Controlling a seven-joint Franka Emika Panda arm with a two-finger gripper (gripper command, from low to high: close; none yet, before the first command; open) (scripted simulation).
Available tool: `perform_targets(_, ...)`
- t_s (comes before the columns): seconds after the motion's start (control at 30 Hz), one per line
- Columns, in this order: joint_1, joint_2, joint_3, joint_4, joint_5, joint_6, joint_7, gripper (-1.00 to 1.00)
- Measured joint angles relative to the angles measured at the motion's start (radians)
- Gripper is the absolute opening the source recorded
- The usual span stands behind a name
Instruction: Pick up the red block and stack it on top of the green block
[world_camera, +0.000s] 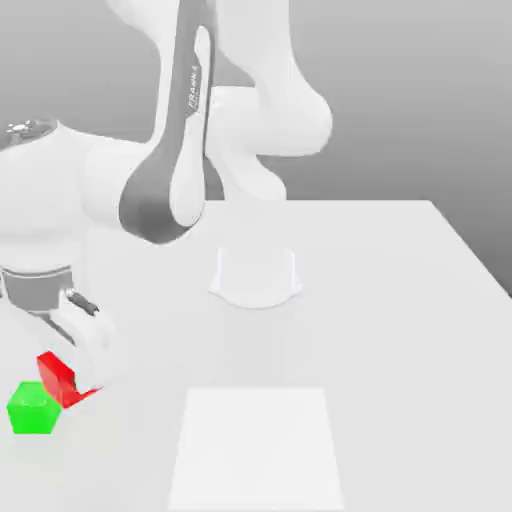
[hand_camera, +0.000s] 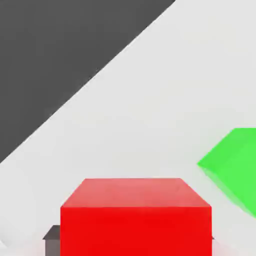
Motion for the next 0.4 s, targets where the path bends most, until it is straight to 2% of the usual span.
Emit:
perform_targets(0.1, -0.051, 0.103, 0.028, 0.009, 0.086, 0.087, -0.045, -1.00)
perform_targets(0.13, -0.059, 0.121, 0.036, 0.011, 0.100, 0.103, -0.054, 1.00)
perform_targets(0.33, -0.060, 0.131, 0.037, 0.012, 0.108, 0.110, -0.059, 1.00)
perform_targets(0.4, -0.047, 0.092, 0.017, 0.009, 0.079, 0.076, -0.038, 1.00)
